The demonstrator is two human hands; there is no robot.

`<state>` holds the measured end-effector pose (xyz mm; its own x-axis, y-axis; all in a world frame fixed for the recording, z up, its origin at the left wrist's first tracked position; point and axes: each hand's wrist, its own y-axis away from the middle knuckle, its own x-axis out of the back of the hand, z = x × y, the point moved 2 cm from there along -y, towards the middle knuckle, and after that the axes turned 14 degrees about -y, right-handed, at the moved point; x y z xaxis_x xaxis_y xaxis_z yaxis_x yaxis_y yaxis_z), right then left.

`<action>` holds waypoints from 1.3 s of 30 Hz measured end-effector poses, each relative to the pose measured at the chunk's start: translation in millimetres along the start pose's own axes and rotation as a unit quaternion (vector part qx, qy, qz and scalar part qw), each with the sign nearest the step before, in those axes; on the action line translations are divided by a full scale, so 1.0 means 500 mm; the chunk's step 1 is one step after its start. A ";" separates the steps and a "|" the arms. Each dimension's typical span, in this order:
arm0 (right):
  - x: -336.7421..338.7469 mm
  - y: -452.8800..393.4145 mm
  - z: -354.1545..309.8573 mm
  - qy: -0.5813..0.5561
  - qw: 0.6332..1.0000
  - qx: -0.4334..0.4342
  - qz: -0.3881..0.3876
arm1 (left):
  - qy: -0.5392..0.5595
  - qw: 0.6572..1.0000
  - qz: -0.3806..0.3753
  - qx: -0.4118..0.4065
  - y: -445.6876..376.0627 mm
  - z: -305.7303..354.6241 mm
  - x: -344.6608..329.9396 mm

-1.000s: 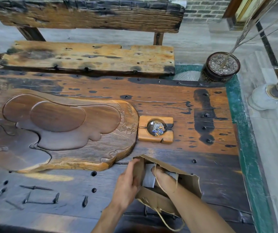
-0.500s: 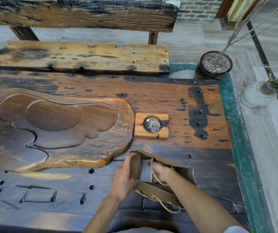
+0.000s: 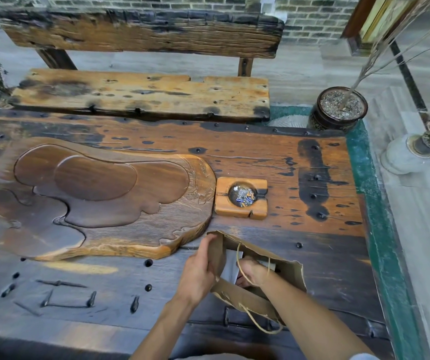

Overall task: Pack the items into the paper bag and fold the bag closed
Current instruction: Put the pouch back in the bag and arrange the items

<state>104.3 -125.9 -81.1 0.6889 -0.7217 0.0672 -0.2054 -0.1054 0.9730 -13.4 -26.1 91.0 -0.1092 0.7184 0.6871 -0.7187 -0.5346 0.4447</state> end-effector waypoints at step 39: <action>0.173 0.082 0.017 0.045 0.992 -0.076 0.092 | 0.027 0.999 -0.034 -0.015 -0.006 0.009 -0.016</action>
<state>149.7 -198.6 -37.0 0.7099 -0.6544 0.2605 -0.2316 0.1323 0.9638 -7.6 -32.2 86.8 -0.0949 0.7760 0.6235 -0.7464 -0.4699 0.4713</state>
